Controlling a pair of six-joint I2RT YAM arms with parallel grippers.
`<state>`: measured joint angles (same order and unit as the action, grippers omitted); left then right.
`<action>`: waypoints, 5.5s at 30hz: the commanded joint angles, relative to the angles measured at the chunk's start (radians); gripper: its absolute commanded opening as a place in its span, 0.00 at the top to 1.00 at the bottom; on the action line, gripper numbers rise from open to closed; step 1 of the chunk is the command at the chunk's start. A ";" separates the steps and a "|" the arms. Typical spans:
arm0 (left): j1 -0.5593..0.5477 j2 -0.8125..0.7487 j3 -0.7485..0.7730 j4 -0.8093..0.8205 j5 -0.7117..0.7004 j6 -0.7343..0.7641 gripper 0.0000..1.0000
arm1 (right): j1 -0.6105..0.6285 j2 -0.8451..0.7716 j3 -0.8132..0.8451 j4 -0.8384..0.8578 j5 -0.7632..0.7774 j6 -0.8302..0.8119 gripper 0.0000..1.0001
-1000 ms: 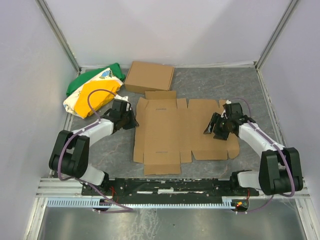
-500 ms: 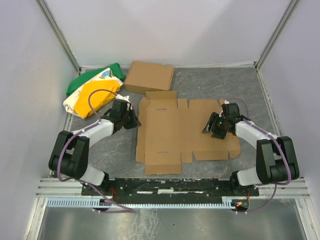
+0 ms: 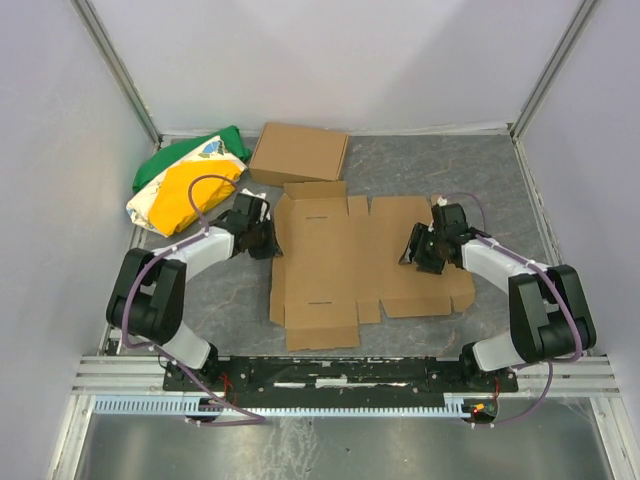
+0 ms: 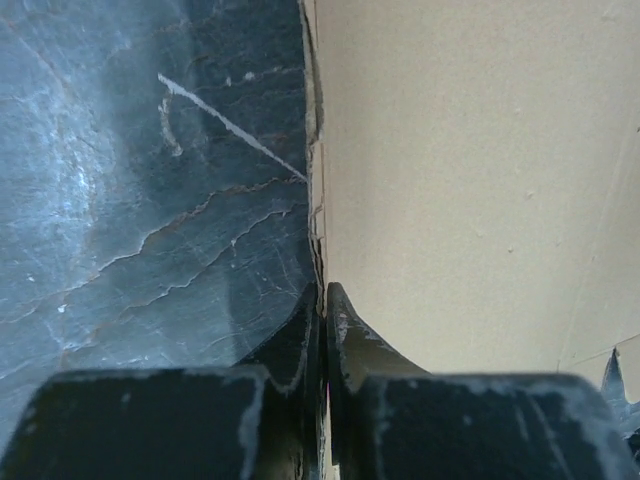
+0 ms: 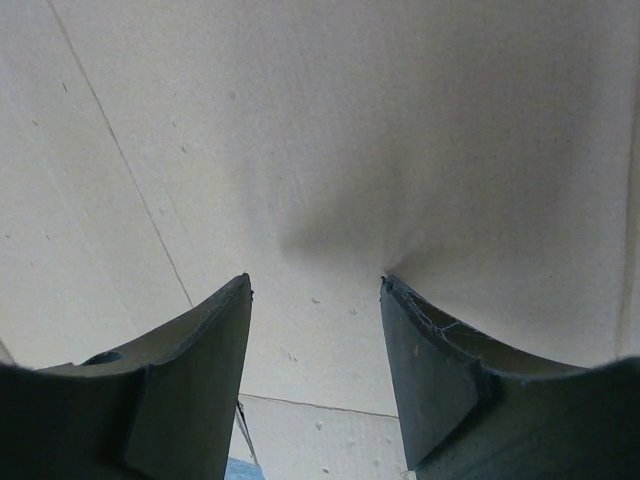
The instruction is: Fold the paper box
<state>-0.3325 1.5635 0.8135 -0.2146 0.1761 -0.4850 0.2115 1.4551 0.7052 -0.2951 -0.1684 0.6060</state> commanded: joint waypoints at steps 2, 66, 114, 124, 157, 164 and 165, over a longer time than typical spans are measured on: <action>-0.007 0.023 0.263 -0.284 -0.043 0.139 0.97 | 0.039 0.022 -0.003 -0.021 0.035 0.020 0.37; -0.148 -0.092 0.705 -0.670 0.174 0.122 0.95 | 1.188 -0.107 0.126 0.013 0.502 -0.273 0.17; 0.011 -0.163 0.675 -0.662 0.409 0.042 0.97 | 1.278 -0.241 -0.183 0.456 0.683 -0.429 0.19; 0.012 -0.144 0.715 -0.690 0.463 0.140 0.97 | 1.278 -0.421 -0.202 0.335 0.536 -0.399 0.18; 0.015 -0.312 0.536 -0.538 0.501 -0.068 0.97 | 1.342 -0.007 -0.078 0.588 0.716 -0.385 0.20; 0.018 -0.317 0.561 -0.564 0.479 -0.055 0.96 | 1.351 -0.007 -0.089 0.566 0.810 -0.378 0.24; 0.018 -0.313 0.566 -0.578 0.471 -0.041 0.95 | 1.352 -0.014 -0.092 0.559 0.828 -0.374 0.27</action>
<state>-0.3199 1.2861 1.3415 -0.8062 0.6567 -0.5098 1.5578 1.4590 0.5941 0.2470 0.5602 0.2142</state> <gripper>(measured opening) 0.070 0.766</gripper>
